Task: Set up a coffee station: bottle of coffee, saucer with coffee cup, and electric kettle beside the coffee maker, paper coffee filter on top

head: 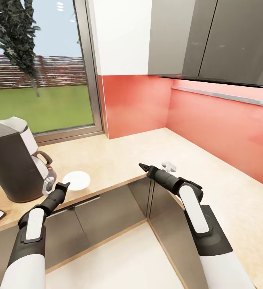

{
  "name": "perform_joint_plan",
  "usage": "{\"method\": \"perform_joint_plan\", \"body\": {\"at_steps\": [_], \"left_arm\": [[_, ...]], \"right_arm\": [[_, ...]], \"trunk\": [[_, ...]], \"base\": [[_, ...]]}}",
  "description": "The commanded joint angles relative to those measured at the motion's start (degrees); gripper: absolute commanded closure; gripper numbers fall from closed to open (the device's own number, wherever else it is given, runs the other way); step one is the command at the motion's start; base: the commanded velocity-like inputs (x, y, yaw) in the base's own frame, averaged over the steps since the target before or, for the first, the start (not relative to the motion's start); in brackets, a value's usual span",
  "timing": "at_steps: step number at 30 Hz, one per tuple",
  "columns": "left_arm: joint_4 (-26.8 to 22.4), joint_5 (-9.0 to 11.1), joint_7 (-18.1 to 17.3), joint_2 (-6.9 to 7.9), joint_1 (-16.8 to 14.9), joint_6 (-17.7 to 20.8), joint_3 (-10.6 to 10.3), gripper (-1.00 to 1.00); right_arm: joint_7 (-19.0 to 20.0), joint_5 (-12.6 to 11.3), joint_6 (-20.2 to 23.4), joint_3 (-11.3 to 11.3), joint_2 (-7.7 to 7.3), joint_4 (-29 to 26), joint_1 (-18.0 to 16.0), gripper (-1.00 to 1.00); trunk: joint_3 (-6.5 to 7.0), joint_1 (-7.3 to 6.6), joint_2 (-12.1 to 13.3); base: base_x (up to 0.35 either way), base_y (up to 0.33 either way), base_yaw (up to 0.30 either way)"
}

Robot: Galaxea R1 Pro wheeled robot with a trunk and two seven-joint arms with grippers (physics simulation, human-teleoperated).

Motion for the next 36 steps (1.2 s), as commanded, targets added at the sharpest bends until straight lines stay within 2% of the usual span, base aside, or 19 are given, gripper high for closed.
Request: {"method": "perform_joint_plan", "body": {"at_steps": [1, 5, 20, 24, 26, 36], "left_arm": [[-0.04, 0.12, -0.1, -0.07, -0.08, 0.49, 0.98, 1.0], [-0.04, 0.15, -0.1, -0.01, -0.09, 0.5, 2.86, 1.0], [-0.04, 0.14, -0.1, 0.02, -0.08, 0.57, 3.36, 1.0], [-0.04, 0.09, -0.14, 0.18, -0.08, 0.57, 6.3, 1.0], [-0.04, 0.11, -0.17, 0.25, -0.08, 0.57, 6.77, 1.0], [0.01, 0.05, -0.18, 0.26, -0.08, 0.57, 7.01, 1.0]], "right_arm": [[-0.61, -0.6, 0.14, 0.01, 0.01, -0.07, -0.06, -1.0], [-0.6, -0.6, 0.14, 0.06, 0.01, -0.05, -0.06, -1.0], [-0.61, -0.6, 0.14, 0.08, 0.01, 0.02, -0.06, -1.0], [-0.59, -0.6, 0.14, 0.08, 0.01, 0.02, -0.06, -1.0], [-0.54, -0.6, 0.14, 0.14, 0.06, 0.02, -0.06, -1.0], [-0.47, -0.6, 0.14, 0.17, 0.06, 0.02, -0.06, -1.0]], "trunk": [[-0.12, 0.04, -0.13], [-0.12, 0.04, -0.13], [-0.12, 0.04, -0.13], [-0.12, 0.04, -0.13], [-0.12, 0.04, -0.13], [-0.12, 0.04, -0.13]], "base": [[0.002, 0.0, 0.0], [0.0, 0.0, 0.0], [0.041, 0.0, 0.0], [0.0, 0.0, 0.0], [0.003, 0.0, 0.0], [0.113, 0.0, 0.0]]}}
